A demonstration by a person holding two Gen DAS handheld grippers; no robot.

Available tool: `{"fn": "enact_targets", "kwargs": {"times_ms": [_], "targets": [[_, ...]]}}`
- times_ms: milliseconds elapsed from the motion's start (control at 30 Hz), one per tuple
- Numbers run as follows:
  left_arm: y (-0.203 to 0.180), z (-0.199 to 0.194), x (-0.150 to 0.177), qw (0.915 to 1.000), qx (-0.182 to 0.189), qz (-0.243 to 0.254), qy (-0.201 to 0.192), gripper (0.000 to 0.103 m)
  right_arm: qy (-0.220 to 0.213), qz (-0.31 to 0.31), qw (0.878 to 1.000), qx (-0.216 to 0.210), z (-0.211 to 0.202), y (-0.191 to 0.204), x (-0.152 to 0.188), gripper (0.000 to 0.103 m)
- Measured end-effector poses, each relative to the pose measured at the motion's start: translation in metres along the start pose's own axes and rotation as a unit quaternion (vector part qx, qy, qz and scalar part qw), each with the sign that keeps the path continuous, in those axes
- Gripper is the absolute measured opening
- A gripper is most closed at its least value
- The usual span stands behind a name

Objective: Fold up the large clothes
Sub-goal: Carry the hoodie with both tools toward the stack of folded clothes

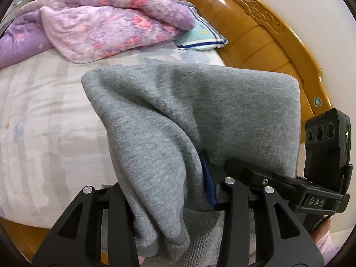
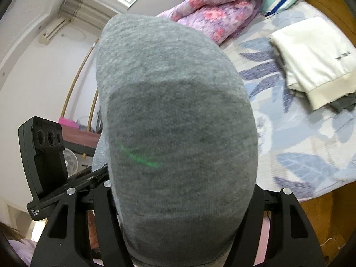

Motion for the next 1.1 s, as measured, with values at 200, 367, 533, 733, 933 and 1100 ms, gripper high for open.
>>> {"fn": "enact_targets", "kwargs": {"times_ms": [200, 367, 533, 733, 933, 1100], "targets": [[-0.062, 0.028, -0.028, 0.998, 0.013, 0.061, 0.009, 0.039, -0.049, 0.041, 0.998, 0.01, -0.04, -0.037, -0.024, 0.062], [-0.101, 0.06, -0.057, 0.9936, 0.036, 0.106, 0.015, 0.039, -0.092, 0.065, 0.993, 0.042, -0.062, -0.065, -0.05, 0.062], [-0.13, 0.088, -0.084, 0.9904, 0.063, 0.12, 0.029, 0.04, -0.119, 0.081, 0.988, 0.064, -0.078, -0.09, -0.076, 0.062], [-0.164, 0.129, -0.112, 0.9926, 0.051, 0.105, 0.035, 0.04, -0.105, 0.081, 0.989, 0.066, -0.087, -0.124, -0.11, 0.062], [-0.202, 0.182, -0.151, 0.9973, 0.033, 0.059, 0.03, 0.041, -0.076, 0.055, 0.994, 0.065, -0.106, -0.183, -0.168, 0.062], [-0.223, 0.236, -0.19, 0.9997, 0.0, 0.014, 0.021, 0.041, -0.035, 0.022, 0.997, 0.058, -0.103, -0.229, -0.226, 0.062]]}}
Point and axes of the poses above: each gripper's, at about its wrist camera, not at the fingertips, and z roughly the way its jaws point, y to its left, x to its underside, the point moved 6 cm from there along z, roughly the way its jaws point, and after that the axes turned 1 degree about z, right-handed, at the moved point
